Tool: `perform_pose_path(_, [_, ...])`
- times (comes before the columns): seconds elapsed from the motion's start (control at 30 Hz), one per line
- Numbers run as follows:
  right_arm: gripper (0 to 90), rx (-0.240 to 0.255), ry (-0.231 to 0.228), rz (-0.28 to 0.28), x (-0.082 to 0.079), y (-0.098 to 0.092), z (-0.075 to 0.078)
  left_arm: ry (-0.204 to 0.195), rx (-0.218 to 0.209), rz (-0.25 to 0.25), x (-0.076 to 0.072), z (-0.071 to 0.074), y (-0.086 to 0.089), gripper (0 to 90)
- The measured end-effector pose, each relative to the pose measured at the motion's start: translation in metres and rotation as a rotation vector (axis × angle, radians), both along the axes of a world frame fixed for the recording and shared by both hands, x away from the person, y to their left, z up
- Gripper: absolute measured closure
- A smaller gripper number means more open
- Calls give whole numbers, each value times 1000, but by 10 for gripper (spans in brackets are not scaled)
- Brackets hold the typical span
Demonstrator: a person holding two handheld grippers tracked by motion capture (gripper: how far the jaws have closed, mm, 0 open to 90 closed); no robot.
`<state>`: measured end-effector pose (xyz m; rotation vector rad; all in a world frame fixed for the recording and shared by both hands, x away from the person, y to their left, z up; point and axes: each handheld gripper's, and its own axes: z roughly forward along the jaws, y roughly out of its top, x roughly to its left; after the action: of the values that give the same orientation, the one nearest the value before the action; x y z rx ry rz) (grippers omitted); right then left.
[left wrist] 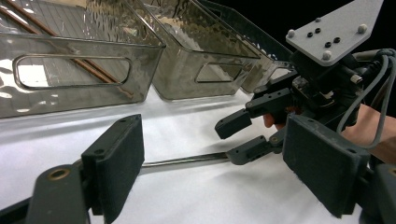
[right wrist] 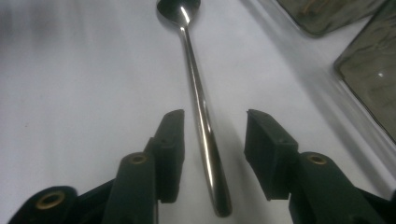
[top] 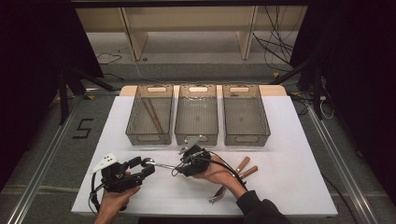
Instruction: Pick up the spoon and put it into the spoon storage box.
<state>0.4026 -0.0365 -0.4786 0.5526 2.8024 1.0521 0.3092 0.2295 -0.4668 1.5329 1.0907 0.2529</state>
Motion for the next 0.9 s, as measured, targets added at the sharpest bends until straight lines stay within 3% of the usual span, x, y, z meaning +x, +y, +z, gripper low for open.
perform_pose_path(0.57, [728,-69,-38,42,-1,20,-7,8,-4,5,0,-1,1,205])
perform_pose_path(0.9, [813,-92,-21,50,-3,24,-6,6,-9,6,0,-1,2,205])
